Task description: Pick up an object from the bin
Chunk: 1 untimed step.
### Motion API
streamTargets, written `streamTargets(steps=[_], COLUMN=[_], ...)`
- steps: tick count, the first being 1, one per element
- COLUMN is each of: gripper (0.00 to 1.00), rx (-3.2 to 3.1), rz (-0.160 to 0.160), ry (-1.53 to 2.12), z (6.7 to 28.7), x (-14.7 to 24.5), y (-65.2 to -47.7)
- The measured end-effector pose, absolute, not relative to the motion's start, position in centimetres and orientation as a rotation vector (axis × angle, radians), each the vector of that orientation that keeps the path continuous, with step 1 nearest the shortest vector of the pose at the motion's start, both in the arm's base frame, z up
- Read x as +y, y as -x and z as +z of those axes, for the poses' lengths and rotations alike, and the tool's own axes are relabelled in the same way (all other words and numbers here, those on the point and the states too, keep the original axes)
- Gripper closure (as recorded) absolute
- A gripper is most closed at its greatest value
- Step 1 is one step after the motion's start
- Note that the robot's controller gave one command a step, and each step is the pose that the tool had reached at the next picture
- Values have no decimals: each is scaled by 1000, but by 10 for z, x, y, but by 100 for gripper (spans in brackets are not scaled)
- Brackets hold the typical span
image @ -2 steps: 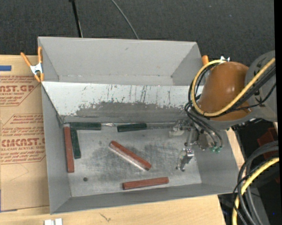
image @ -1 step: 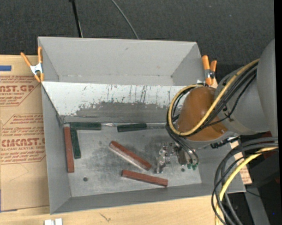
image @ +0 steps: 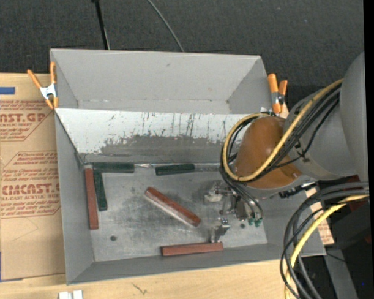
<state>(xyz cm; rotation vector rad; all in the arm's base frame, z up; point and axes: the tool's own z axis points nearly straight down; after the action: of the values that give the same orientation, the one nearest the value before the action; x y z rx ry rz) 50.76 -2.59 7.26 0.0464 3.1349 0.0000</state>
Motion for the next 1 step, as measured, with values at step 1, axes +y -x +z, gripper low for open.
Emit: streamTargets(steps=[1], gripper=[0], rx=[3135], rz=[0], ry=[-46], z=[73], x=[-26], y=[-508])
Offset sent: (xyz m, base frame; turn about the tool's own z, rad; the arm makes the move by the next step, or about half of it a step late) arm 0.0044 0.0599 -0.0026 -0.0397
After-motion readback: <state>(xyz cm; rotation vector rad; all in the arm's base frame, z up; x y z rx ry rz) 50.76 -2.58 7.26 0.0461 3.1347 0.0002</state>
